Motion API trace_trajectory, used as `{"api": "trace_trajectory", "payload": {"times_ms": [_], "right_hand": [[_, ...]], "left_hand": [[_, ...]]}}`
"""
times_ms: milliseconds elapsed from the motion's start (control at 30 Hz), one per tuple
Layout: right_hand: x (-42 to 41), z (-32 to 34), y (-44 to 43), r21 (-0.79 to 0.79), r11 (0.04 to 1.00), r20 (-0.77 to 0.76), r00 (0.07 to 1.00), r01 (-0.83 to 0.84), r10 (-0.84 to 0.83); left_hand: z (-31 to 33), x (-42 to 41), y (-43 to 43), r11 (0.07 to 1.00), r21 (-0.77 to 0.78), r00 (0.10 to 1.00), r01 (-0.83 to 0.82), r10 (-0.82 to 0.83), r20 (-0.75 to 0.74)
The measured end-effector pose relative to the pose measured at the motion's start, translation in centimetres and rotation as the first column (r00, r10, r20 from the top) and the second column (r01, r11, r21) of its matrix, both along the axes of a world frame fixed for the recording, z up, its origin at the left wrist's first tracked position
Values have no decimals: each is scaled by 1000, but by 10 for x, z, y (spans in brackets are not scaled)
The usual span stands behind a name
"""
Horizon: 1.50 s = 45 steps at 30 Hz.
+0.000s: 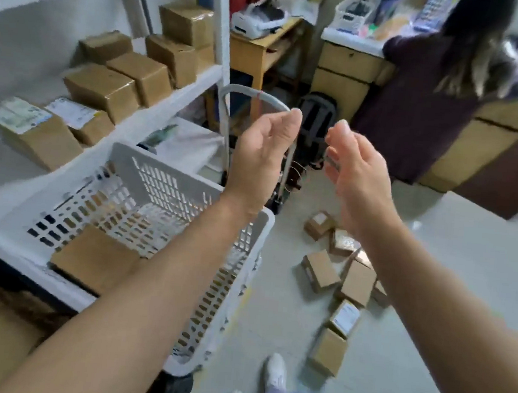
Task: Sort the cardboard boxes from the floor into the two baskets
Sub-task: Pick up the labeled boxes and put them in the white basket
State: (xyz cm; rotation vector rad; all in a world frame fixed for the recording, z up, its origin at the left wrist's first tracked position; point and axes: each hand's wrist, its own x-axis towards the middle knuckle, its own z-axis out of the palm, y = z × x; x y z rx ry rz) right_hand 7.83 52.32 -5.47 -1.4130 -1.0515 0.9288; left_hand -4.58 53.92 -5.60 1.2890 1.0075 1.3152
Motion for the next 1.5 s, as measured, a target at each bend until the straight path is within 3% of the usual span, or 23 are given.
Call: {"api": "trace_trajectory", "payload": {"times_ms": [200,467,667,967,1067,1233,1500], "right_hand": [[110,5,-75,-13,950,14,950,313,-313],[212,-10,-155,-58,862,-56,861,503,-506],[278,-34,-171,-156,850,-94,849,503,-520],[323,-91,-144,-377,818,-141,846,434,-514],[337,-110,-122,-420,814,-239,816,401,-526],[355,-135,-77,-482,775,-269,773,409,-575],[390,-203,3,-596,659,-329,609,459,-721]], "left_hand": [[-4,107,-35,963,-39,964,266,-266,-12],[-10,225,-82,891,-98,894,443,-447,-22],[-26,289,-103,890,-153,897,429,-439,-40],[-72,320,-85,907,-271,935,321,-350,-63],[-85,331,-64,899,-302,932,318,-355,-78],[-116,356,-13,876,-348,910,334,-397,-124],[-185,406,85,827,-399,836,397,-505,-214]]}}
